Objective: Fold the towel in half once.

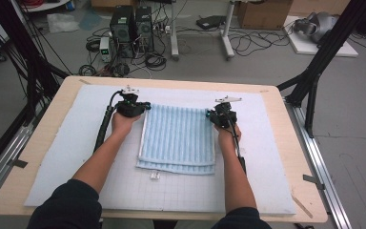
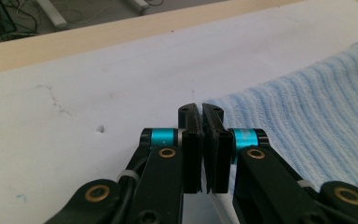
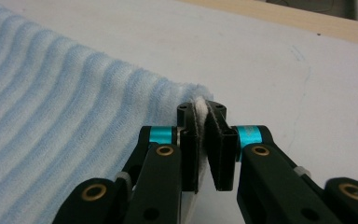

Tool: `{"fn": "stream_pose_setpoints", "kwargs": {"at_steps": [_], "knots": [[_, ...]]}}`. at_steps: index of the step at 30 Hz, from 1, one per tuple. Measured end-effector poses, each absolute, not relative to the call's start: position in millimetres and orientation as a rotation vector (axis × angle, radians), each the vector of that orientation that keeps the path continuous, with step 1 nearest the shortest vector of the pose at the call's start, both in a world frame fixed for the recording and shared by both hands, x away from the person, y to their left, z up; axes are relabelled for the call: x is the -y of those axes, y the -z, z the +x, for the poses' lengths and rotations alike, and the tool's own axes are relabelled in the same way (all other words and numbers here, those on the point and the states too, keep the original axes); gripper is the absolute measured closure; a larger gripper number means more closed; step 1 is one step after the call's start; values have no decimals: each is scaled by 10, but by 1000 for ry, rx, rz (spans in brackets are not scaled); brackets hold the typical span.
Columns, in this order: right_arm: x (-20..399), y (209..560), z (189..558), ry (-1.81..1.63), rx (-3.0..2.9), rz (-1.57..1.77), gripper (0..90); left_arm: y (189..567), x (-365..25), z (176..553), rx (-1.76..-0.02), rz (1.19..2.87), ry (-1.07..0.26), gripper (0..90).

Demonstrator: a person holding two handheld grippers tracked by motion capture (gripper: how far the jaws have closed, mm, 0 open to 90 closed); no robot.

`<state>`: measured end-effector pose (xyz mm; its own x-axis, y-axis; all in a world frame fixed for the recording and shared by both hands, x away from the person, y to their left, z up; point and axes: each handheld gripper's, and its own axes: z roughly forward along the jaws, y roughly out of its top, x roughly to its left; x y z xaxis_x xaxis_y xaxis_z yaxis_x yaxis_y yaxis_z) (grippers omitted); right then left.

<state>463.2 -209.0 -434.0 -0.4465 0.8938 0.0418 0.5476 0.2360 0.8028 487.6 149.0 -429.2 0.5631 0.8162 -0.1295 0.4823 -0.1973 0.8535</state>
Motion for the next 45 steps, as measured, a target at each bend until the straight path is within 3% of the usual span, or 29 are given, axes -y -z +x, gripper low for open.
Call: {"fn": "stream_pose_setpoints", "kwargs": {"at_steps": [3,7,9,19,27,39,42,45], "knots": [[2076,4369,4647,-1066,-2090,1320,828,4341,-1495,4886,-1087,1852,-418,839],[2090,4367,4641,-1063,-2068,1348,654,4337,-1527,4875,-1131,1828,-379,586],[2103,4340,4622,-1073,-2058,1367,582,4314,-1554,4843,-1120,1804,-368,518],[2077,4179,4477,-1145,-2095,1332,298,4263,-1627,4583,-1030,1741,-309,339],[2077,4174,4257,-1189,-2141,1273,213,4287,-1671,4282,-956,1726,-318,281],[2200,4182,3838,-1202,-2228,1255,265,4287,-1766,3886,-872,1720,-321,322],[2227,4158,3718,-1229,-2218,1217,367,4282,-1775,3793,-856,1718,-327,330],[2254,4147,3603,-1238,-2218,1198,393,4285,-1788,3713,-849,1724,-326,330]]}}
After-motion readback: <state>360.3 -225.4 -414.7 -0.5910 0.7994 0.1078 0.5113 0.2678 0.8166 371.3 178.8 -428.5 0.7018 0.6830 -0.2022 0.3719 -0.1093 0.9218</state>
